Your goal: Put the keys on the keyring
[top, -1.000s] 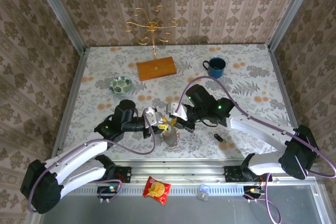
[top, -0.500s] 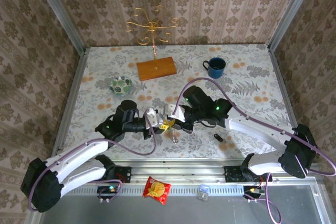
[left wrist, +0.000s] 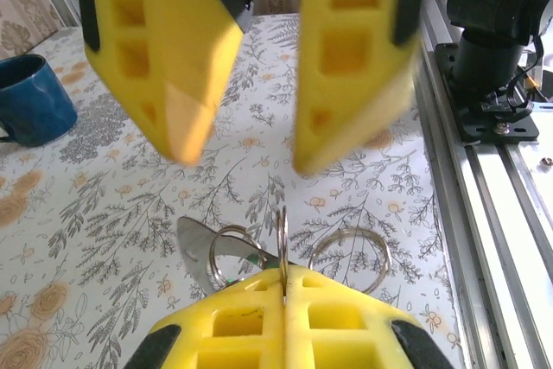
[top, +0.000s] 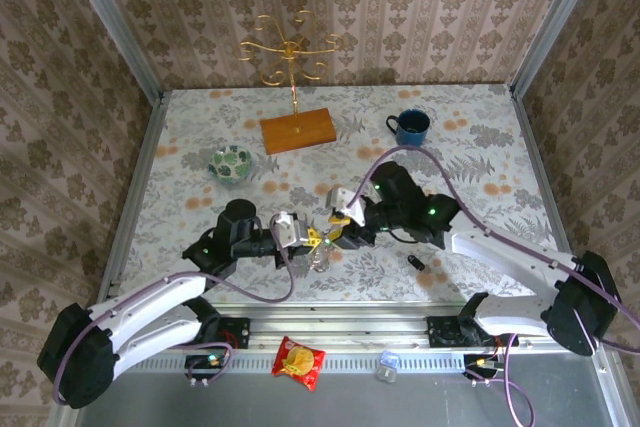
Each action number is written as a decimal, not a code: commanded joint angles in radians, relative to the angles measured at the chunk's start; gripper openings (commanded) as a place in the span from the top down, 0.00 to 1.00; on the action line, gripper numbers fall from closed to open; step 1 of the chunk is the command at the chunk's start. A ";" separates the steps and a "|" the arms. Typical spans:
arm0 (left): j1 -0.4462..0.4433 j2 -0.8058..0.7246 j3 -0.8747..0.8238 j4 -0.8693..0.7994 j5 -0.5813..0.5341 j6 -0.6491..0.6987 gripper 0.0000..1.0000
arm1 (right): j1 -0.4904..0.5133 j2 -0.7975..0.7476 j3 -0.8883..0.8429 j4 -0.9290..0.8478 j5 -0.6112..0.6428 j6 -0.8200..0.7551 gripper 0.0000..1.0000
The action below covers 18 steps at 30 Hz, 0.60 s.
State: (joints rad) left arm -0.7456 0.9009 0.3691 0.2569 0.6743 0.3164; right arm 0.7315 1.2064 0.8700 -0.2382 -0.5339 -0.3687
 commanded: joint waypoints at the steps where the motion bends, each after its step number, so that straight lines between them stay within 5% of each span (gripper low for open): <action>1: -0.006 -0.004 -0.043 0.206 0.010 -0.089 1.00 | -0.019 -0.043 -0.095 0.211 -0.087 0.076 0.57; 18: -0.008 0.030 -0.067 0.245 0.018 -0.088 1.00 | -0.015 -0.007 -0.212 0.402 -0.117 0.074 0.69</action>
State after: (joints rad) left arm -0.7456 0.9306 0.3069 0.4507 0.6739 0.2455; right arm 0.7101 1.1847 0.6643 0.1234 -0.6003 -0.2874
